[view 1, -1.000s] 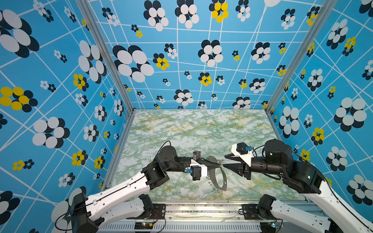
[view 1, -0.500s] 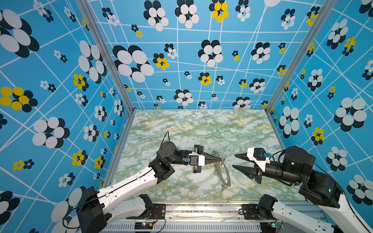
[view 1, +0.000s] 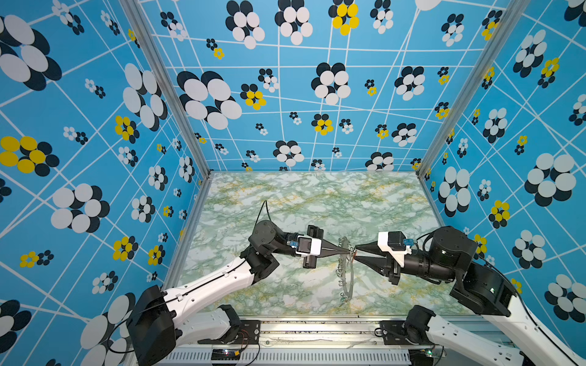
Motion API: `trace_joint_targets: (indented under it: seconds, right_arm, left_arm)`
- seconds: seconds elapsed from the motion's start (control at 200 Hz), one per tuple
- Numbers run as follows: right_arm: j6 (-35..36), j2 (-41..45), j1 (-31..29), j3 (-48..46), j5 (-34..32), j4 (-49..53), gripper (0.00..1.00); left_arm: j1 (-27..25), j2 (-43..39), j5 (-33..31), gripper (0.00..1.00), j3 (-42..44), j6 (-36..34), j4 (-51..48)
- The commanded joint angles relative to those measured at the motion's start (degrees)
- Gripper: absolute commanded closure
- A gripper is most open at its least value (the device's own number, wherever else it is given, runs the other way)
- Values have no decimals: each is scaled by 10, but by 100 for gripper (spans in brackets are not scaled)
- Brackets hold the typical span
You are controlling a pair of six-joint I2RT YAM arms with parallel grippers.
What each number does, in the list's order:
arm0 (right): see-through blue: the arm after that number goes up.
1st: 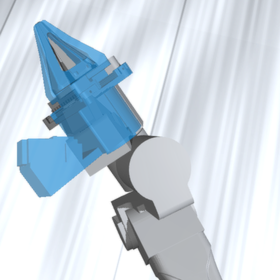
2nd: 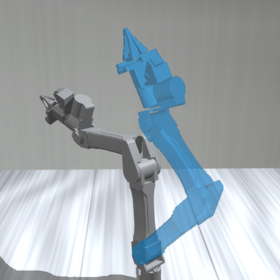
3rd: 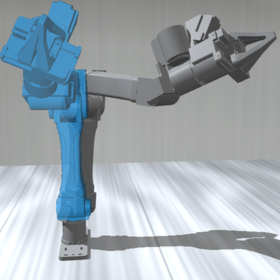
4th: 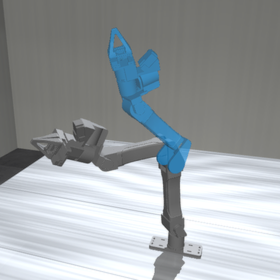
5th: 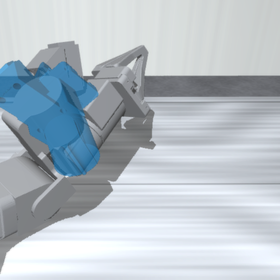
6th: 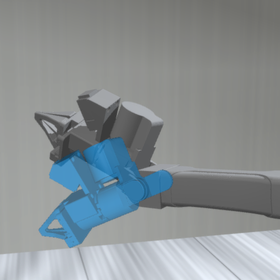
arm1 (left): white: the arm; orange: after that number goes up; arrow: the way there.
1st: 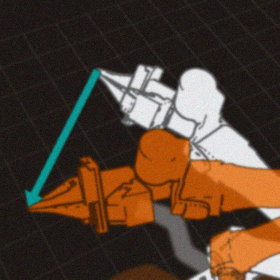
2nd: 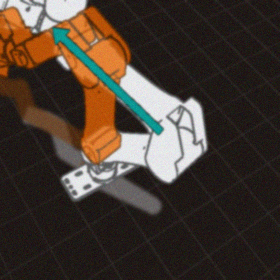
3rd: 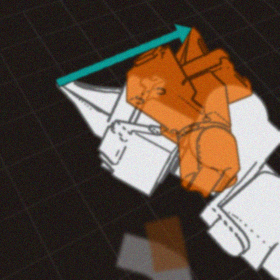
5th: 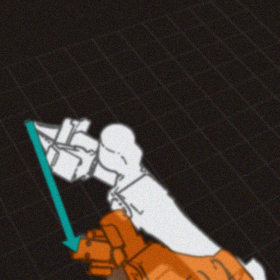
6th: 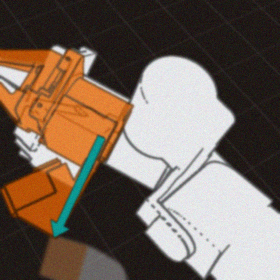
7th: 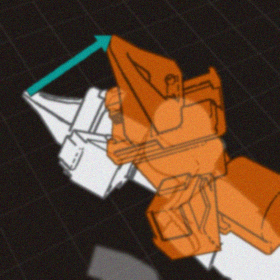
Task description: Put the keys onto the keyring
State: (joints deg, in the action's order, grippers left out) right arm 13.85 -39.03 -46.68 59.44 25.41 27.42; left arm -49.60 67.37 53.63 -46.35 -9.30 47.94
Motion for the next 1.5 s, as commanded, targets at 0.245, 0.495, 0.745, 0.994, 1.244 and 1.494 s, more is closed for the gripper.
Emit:
trace_joint_targets:
  seconds: [0.245,0.495,0.745,0.994,1.244,1.494]
  right_arm:
    - [-19,4,3,-12,39,-48,75]
    - [-21,-3,3,-19,44,-58,89]
    - [-28,-13,3,-21,64,-74,86]
    - [-28,-18,3,-16,72,-72,100]
    - [-3,-28,3,19,47,-3,100]
    - [32,-54,3,69,-9,95,100]
  left_arm:
    - [6,22,9,100,-8,42,86]
    - [4,20,11,100,-7,49,89]
    - [1,24,17,100,-8,54,82]
    - [0,19,15,100,-10,50,67]
    - [0,13,-15,100,-10,40,26]
    - [-1,-25,-47,75,-27,-26,-161]
